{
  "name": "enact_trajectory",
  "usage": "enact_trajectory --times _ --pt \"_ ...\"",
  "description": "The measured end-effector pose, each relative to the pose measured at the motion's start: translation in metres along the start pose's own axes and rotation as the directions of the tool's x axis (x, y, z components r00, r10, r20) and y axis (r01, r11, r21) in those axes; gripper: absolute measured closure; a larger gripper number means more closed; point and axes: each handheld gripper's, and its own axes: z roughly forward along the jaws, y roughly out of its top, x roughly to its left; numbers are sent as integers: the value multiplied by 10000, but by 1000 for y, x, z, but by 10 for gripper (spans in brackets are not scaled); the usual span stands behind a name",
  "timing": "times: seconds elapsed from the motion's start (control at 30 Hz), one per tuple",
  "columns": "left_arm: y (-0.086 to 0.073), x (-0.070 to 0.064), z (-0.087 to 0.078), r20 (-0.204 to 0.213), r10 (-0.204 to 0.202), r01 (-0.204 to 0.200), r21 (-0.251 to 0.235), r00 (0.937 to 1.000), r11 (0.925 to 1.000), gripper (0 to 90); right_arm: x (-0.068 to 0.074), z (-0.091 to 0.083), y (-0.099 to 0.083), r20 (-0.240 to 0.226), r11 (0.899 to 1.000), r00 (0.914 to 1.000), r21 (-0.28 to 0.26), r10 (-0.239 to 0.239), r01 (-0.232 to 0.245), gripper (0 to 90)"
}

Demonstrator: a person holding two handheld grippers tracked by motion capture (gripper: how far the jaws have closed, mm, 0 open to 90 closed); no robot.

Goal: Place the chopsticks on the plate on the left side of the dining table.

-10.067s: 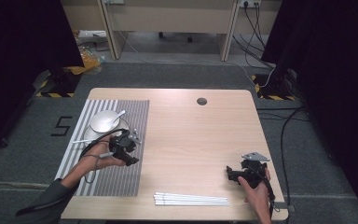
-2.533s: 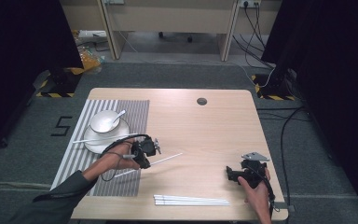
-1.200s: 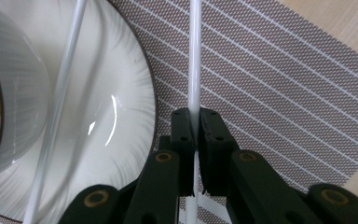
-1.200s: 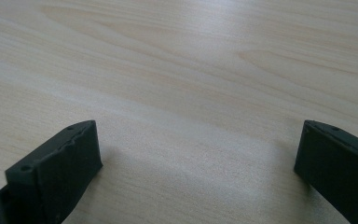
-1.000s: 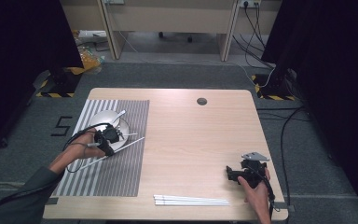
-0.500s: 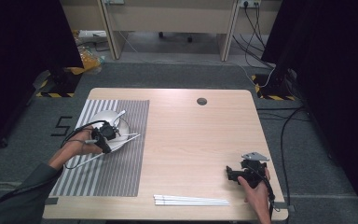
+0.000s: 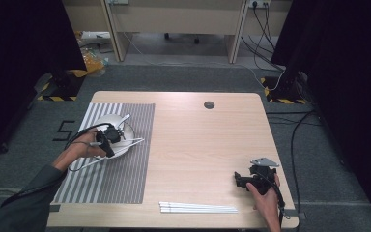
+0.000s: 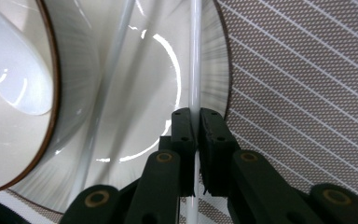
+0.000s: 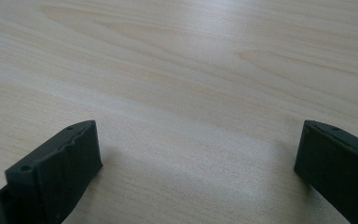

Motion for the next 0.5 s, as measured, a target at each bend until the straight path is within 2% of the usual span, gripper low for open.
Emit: enact_trajectory --times 0.1,0.2,0.3,0.4,0.5 --pt "-1 3 2 -160 -170 170 -29 9997 9999 836 0 0 0 4 10000 10000 -2 -1 1 3" --pt "-3 5 2 -126 -91 92 51 9999 9999 803 0 0 0 2 10000 10000 -2 1 -1 3" --pt "-6 7 2 -366 -61 69 210 9993 9998 786 0 0 0 0 10000 10000 -2 2 -2 3" --pt "-8 7 2 -485 -236 241 115 9985 9996 751 0 0 0 -1 10000 10000 -2 2 -2 3" --pt "-11 6 2 -855 -164 190 289 9962 9994 726 0 0 0 0 10000 10000 0 1 -1 3"
